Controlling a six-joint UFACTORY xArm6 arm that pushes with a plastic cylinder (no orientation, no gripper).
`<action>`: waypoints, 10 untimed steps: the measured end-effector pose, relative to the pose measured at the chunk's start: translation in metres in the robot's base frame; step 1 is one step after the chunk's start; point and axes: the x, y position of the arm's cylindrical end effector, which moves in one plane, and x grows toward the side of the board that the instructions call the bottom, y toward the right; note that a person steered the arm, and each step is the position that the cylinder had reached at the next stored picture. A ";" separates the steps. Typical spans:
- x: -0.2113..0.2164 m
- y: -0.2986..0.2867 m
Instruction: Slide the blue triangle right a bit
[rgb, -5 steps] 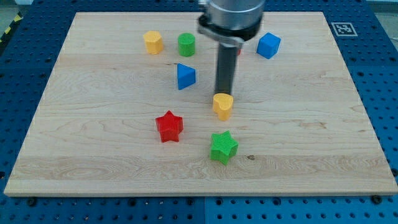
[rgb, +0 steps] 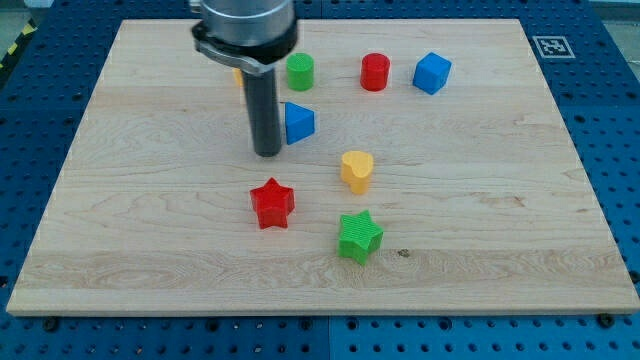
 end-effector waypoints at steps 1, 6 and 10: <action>-0.014 -0.012; -0.036 0.000; -0.021 0.043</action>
